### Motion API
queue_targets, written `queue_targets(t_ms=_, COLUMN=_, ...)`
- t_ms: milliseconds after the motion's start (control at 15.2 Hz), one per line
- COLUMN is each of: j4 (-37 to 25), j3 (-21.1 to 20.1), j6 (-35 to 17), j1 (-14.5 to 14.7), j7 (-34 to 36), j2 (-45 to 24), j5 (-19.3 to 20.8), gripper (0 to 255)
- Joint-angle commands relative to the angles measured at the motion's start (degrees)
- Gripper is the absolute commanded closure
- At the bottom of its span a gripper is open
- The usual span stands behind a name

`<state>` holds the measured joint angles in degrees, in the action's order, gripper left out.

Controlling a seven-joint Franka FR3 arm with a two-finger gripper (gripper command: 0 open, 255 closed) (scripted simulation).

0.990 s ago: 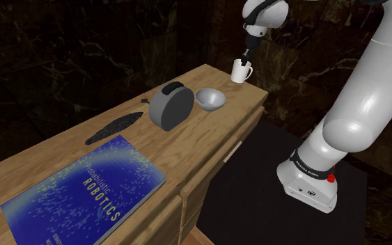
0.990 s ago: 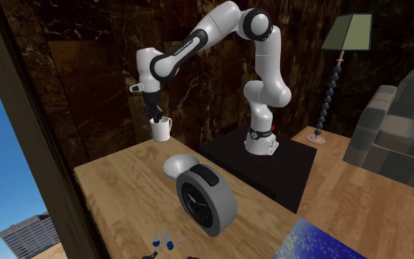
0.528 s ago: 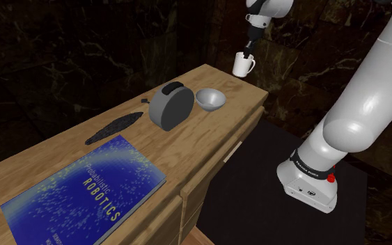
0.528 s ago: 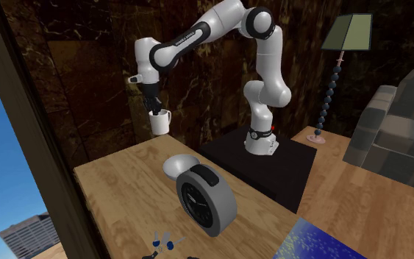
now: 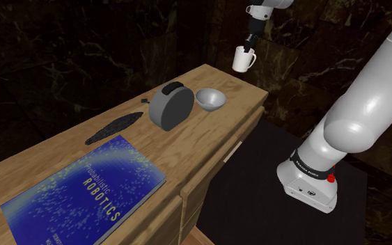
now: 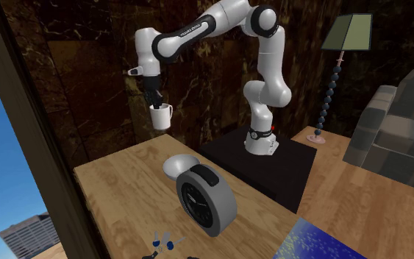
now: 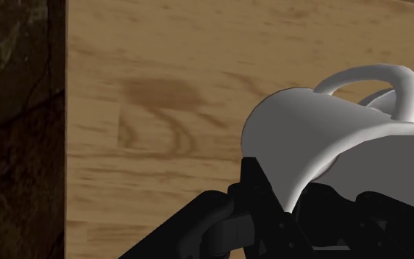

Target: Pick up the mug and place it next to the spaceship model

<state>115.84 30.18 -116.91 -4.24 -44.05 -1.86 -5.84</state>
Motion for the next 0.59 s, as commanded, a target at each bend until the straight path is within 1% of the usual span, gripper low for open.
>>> queue_targets(t_ms=0, j4=2.16, j3=-1.15, j6=-0.44, j1=1.36, j7=3.09, j2=2.27, j5=1.26, gripper=255)
queue_targets(t_ms=264, j4=6.94, j3=-4.18, j6=-1.71, j1=3.95, j7=9.72, j2=6.69, j5=3.38, gripper=255)
queue_targets(t_ms=528, j4=10.66, j3=-7.59, j6=-2.65, j1=6.28, j7=16.14, j2=10.06, j5=4.59, gripper=255)
